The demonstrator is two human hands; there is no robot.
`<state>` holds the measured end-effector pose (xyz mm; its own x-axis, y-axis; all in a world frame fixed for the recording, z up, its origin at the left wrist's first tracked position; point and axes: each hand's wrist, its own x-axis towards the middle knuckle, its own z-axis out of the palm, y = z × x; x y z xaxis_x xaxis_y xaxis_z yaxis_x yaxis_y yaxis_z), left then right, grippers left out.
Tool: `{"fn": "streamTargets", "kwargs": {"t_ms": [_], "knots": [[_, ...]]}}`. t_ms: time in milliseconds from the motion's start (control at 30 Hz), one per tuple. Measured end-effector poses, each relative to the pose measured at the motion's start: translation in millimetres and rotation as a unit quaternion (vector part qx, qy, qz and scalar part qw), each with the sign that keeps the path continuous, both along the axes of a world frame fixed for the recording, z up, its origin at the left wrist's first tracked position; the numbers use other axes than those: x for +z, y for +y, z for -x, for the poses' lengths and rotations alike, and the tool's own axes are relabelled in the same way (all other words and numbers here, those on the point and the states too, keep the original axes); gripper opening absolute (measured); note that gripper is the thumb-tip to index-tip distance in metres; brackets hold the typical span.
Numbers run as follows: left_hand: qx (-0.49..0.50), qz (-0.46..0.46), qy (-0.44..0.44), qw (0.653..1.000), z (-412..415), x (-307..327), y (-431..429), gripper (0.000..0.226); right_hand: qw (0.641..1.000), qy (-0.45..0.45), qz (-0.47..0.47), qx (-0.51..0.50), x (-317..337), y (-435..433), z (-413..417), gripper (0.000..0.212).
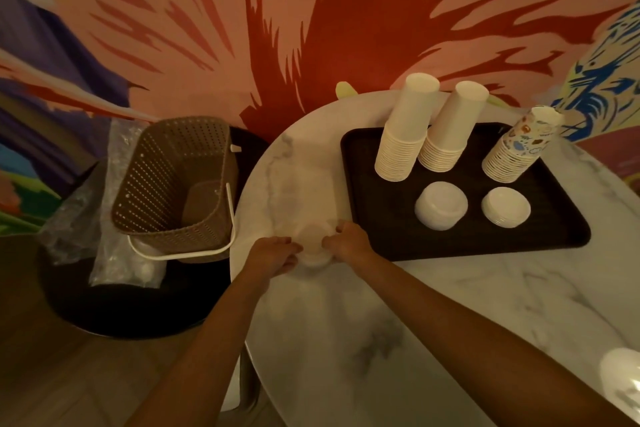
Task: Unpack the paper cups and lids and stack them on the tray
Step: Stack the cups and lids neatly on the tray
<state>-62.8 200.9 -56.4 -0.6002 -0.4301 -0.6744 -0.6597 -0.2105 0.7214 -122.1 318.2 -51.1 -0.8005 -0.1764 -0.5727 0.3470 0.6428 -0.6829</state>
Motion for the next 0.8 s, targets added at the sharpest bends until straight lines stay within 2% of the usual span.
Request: {"fn": "streamTargets", "kwargs": {"t_ms": [233,367,667,800], "knots": [[0.023,-0.021,0.013,0.999,-4.8,4.9,-0.8,0.012,0.996,-0.043,0.041,-0.062,0.0,-0.3,-1.5,0.039],[0.002,-0.004,0.042,0.999,-1.3,15.4,7.2,0.029,0.997,-0.005,0.045,-0.062,12.3,11.2,-0.5,0.036],[-0.107,0.029,0.091,0.99,46.0,51.4,81.1,0.037,0.987,0.0,0.081,-0.141,54.4,99.2,23.3,0.036],[-0.161,0.025,0.087,0.983,71.7,55.3,123.2,0.038,0.975,-0.017,0.097,-0.197,64.2,146.7,40.5,0.046]]}}
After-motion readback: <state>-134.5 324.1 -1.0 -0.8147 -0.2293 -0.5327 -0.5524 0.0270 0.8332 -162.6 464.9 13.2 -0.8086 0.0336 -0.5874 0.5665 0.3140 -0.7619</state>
